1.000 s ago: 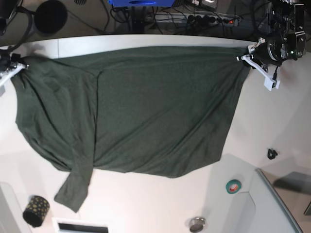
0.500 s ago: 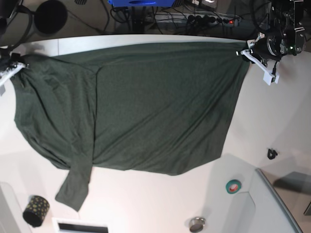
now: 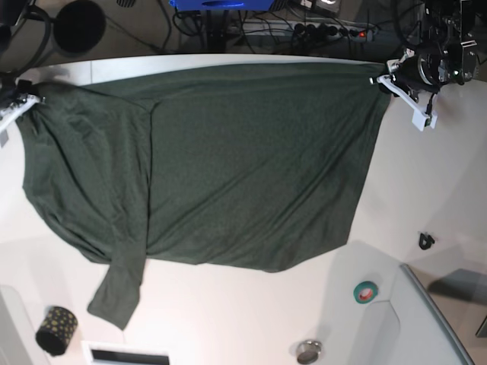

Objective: Layout the t-shirt on the table in an organized manner, then fold the t-shirt properly
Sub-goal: 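Hold the shirt edge taut, then open both grippers to release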

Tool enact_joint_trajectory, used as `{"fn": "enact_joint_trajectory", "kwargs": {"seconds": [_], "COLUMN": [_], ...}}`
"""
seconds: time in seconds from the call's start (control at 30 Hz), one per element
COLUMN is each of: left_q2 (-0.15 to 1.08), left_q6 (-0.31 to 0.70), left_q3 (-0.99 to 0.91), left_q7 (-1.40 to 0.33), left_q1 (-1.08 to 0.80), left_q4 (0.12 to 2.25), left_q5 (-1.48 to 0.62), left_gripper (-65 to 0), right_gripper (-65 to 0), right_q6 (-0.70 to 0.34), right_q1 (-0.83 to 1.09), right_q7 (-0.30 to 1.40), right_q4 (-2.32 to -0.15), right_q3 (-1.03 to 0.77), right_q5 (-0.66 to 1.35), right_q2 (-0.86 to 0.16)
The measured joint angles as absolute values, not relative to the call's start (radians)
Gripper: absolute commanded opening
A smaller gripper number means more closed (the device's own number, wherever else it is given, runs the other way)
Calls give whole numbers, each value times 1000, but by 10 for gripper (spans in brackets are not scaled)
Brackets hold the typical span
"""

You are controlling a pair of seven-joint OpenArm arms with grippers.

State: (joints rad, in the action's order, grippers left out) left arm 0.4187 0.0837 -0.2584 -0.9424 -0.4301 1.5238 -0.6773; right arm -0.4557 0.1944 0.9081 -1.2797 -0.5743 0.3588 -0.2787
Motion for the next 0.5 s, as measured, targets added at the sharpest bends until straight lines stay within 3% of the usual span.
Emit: {"fn": "enact_joint_trajectory", "kwargs": {"seconds": [0.5], "left_q2": [419], "left_q6": [83], "left_q3": [-259], "left_q7": [-942], "left_q1": [-450], "left_q4": [1564], "left_q5": [-673], "left_gripper": [-650], "right_gripper": [-641], "right_q6": [-453], "right_q1": [194], "right_q7": [907], "right_q4": [-1280], "right_q3": [-575], "right_q5": [358], "right_q2": [-273]}}
